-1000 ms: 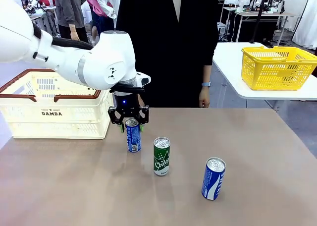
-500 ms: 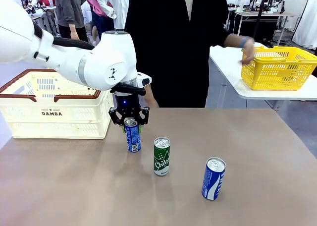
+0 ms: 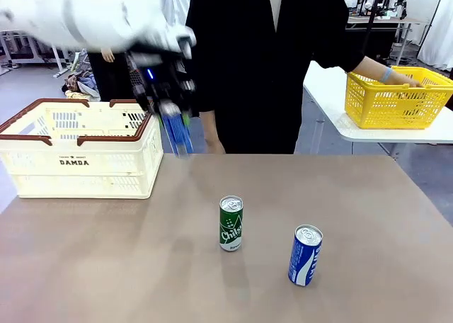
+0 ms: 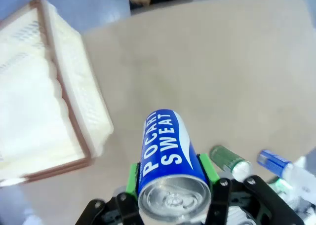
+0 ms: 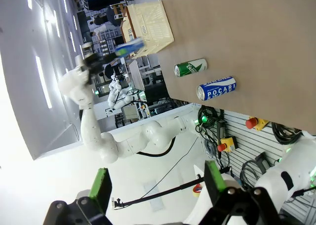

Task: Place the drinks into the Shopping basket.
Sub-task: Pick up one drink and place it into the Shopping basket.

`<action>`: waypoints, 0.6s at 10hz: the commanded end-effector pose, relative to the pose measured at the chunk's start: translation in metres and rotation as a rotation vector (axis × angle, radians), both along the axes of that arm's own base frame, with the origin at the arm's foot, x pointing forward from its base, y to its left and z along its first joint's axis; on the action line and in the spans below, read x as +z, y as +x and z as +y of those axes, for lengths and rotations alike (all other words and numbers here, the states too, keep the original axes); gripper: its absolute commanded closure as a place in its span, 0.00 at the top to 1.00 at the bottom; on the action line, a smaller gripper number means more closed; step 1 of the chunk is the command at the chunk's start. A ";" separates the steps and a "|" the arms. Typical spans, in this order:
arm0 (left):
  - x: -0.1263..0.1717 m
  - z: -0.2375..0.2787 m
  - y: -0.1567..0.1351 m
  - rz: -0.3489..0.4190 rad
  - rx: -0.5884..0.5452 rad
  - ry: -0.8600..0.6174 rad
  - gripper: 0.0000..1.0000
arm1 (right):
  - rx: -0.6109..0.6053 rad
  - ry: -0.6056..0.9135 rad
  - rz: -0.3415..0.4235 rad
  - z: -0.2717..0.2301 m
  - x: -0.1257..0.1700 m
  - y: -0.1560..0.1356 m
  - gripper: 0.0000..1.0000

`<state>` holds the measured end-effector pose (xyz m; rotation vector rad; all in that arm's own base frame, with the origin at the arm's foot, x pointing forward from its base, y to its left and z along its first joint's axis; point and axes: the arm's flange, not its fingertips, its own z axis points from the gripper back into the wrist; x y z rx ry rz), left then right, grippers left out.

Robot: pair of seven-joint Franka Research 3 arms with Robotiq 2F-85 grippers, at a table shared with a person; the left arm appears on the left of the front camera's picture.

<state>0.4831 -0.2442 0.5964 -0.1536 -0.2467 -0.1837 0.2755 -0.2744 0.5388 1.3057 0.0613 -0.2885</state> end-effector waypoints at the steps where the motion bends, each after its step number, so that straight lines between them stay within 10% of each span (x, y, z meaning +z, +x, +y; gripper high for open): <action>1: 0.066 0.043 0.036 -0.081 -0.005 -0.003 0.00 | 0.001 0.007 0.008 0.001 0.004 0.000 1.00; 3: 0.093 0.094 0.064 -0.035 -0.079 -0.089 0.00 | 0.001 0.007 0.008 0.001 0.004 0.000 1.00; 4: 0.085 0.118 0.073 0.111 -0.146 -0.146 0.00 | 0.001 0.007 0.008 0.001 0.004 0.000 1.00; 6: 0.033 0.157 0.087 0.160 -0.005 -0.136 0.00 | 0.001 0.007 0.008 0.001 0.004 0.000 1.00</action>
